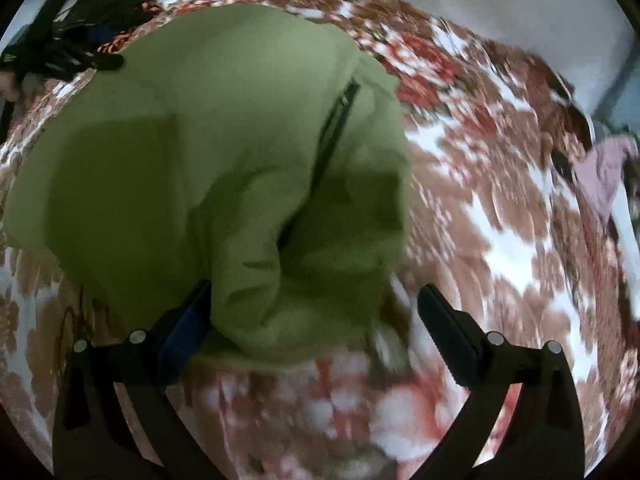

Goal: Fold large clothes

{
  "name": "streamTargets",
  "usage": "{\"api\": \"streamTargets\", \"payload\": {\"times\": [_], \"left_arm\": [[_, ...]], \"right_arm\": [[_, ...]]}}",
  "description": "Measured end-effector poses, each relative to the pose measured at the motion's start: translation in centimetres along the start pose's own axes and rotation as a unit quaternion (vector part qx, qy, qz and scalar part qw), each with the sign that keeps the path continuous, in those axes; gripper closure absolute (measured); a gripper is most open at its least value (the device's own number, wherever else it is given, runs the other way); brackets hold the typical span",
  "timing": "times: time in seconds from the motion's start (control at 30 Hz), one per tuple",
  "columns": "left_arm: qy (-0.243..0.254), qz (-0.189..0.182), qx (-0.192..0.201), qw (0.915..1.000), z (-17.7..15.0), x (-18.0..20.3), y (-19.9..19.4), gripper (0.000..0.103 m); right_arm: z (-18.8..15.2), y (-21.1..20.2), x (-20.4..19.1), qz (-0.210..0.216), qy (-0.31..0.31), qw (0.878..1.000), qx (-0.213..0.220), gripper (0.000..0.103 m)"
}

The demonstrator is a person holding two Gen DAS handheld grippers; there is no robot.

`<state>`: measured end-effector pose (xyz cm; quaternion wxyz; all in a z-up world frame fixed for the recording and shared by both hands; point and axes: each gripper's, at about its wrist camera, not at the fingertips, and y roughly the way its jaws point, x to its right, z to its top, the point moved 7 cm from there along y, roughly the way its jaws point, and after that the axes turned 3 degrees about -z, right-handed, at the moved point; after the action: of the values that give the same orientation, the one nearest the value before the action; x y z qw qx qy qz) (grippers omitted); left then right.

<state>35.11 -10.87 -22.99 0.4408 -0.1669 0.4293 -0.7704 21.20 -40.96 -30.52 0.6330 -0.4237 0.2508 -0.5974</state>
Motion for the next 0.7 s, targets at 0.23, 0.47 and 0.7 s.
{"api": "streamTargets", "payload": {"times": [0.23,0.47,0.7], "left_arm": [[-0.129,-0.021,-0.007,0.9914,-3.5,0.9,-8.8,0.005],[-0.138,0.018,-0.035,0.9896,-6.5,5.1,-13.4,0.005],[-0.156,0.005,-0.056,0.9862,-7.6,5.8,-14.1,0.005]], "right_arm": [[-2.7,-3.2,2.8,-0.024,0.002,0.999,-0.047,0.005],[1.1,-7.9,4.1,0.008,0.037,0.999,-0.022,0.005],[6.5,-8.2,1.3,0.069,0.097,0.993,-0.027,0.005]]}}
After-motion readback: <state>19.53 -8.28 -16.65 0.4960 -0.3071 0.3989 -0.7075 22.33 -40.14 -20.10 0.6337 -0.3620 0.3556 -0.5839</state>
